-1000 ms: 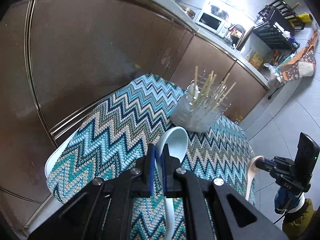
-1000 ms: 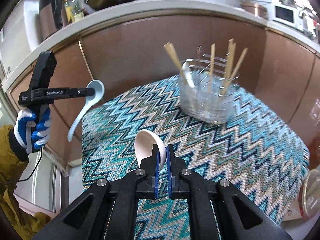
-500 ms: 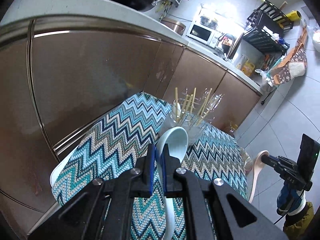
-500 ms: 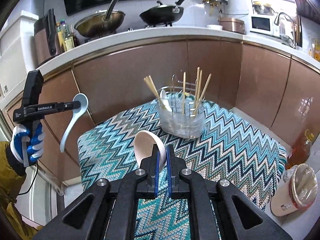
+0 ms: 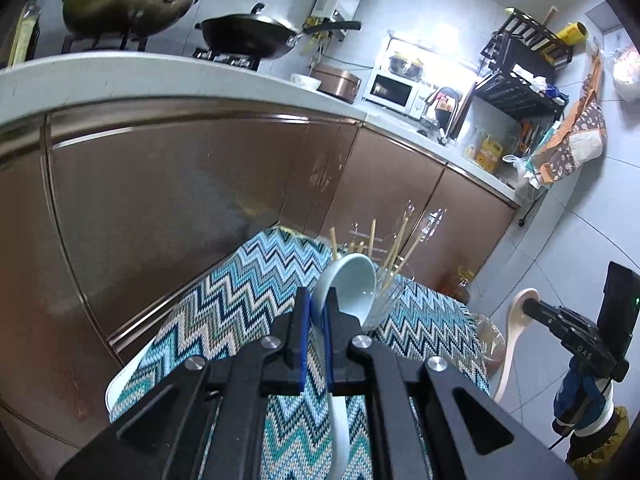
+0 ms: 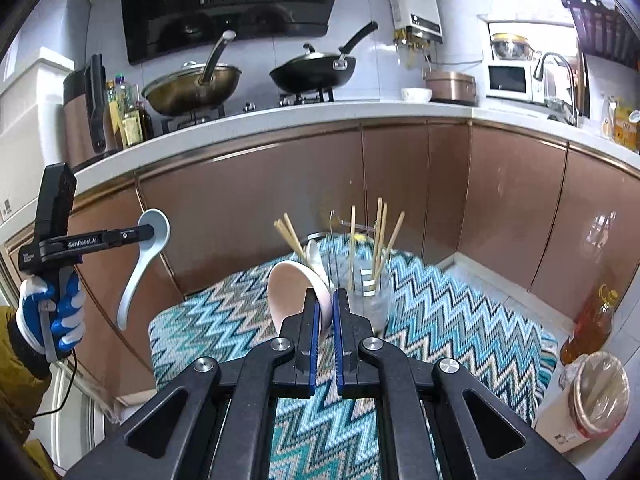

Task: Organize utensils
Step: 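Lift the white spoon toward the glass cup while the right tool carries the pink spoon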

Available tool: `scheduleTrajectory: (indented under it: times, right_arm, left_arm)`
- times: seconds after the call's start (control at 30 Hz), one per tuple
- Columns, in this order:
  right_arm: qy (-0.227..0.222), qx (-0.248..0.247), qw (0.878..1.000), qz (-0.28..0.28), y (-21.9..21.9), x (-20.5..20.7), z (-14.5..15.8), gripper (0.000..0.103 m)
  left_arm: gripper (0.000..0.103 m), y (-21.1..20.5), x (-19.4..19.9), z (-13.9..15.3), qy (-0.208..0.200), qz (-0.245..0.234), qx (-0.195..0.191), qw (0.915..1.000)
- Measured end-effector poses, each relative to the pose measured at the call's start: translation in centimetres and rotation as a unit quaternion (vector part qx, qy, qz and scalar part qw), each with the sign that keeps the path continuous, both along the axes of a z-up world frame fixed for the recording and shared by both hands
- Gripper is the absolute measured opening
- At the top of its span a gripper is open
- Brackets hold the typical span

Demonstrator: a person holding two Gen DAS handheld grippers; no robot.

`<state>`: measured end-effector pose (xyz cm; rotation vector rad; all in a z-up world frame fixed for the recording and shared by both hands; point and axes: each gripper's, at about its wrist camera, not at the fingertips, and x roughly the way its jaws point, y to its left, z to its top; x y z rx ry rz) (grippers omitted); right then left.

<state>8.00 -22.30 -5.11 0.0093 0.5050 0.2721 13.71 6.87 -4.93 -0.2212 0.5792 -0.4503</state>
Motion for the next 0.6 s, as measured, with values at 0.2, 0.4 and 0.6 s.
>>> scheduleTrajectory:
  times: [0.2, 0.4, 0.6]
  right_arm:
    - [-0.027, 0.000, 1.000, 0.003, 0.7, 1.1, 1.7, 0.006]
    - [-0.047, 0.005, 0.999, 0.009, 1.4, 2.3, 2.9, 0.006]
    - [-0.073, 0.014, 0.997, 0.011, 1.5, 3.7, 4.6, 0.006]
  left_arm:
    - [0.005, -0.9, 0.3, 1.8, -0.022, -0.005, 0.002, 0.9997]
    - [0.005, -1.8, 1.0, 3.0, -0.037, -0.009, 0.003, 0.9993]
    - [0.005, -3.1, 2.3, 4.4, -0.050, -0.011, 0.002, 0.9987]
